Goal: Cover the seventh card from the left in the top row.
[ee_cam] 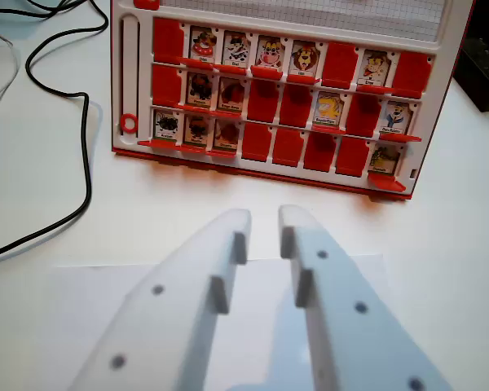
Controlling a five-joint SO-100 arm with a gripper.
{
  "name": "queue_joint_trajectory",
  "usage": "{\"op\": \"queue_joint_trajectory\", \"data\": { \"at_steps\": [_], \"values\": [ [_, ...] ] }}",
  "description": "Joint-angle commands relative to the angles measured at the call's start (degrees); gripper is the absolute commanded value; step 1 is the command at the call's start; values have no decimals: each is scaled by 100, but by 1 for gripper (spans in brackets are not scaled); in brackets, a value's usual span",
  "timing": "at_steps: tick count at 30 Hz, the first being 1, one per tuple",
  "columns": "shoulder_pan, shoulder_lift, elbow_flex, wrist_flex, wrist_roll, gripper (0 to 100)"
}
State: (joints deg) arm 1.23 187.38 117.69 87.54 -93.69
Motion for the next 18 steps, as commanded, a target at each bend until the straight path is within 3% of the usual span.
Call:
{"op": "queue_joint_trajectory", "data": {
  "at_steps": [1, 18],
  "values": [
    [-26, 9, -237, 44, -132, 4],
    [9, 9, -211, 26, -141, 4]
  ]
}}
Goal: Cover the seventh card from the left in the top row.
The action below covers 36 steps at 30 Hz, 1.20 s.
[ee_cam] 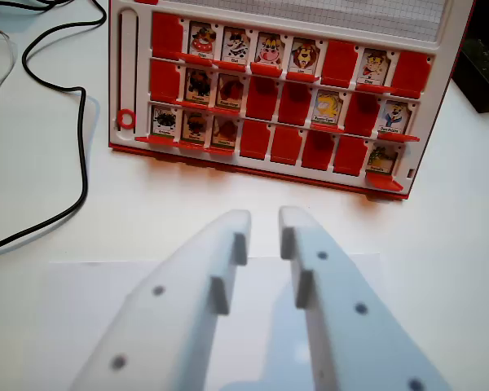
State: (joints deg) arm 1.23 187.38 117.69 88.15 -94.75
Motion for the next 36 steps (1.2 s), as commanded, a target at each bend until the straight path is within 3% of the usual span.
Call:
{"op": "queue_joint_trajectory", "data": {
  "at_steps": [1, 23, 36],
  "values": [
    [9, 9, -211, -44, -35, 4],
    [466, -1151, -26, -1063, 167, 4],
    [1063, -2461, 123, -2145, 229, 4]
  ]
}}
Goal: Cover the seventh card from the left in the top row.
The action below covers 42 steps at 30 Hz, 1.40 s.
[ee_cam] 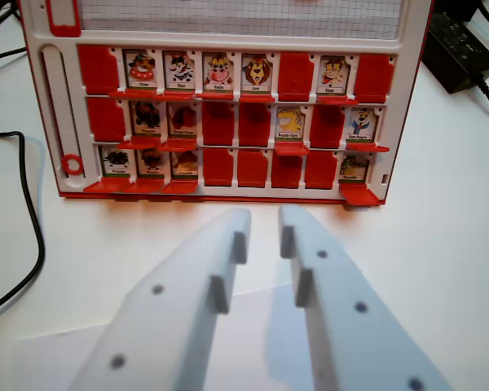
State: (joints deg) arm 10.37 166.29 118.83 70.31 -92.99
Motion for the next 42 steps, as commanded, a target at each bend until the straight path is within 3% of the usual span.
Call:
{"op": "queue_joint_trajectory", "data": {
  "at_steps": [1, 22, 30, 42],
  "values": [
    [202, -431, 62, -475, 35, 4],
    [1125, -2118, 1336, -2883, -185, 4],
    [1459, -3129, 1178, -3586, -255, 4],
    [1591, -4140, 923, -4280, -290, 4]
  ]
}}
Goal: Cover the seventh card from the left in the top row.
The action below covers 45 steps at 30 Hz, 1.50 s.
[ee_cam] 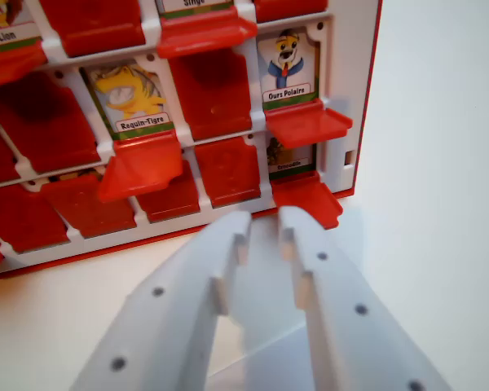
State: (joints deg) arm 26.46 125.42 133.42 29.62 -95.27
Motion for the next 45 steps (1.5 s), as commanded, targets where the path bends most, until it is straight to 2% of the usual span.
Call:
{"op": "queue_joint_trajectory", "data": {
  "at_steps": [1, 35, 45],
  "values": [
    [-9, -132, -580, -246, -62, 4],
    [-26, -2373, -2030, -1020, -70, 4],
    [-202, -2689, -2470, -1037, 35, 4]
  ]
}}
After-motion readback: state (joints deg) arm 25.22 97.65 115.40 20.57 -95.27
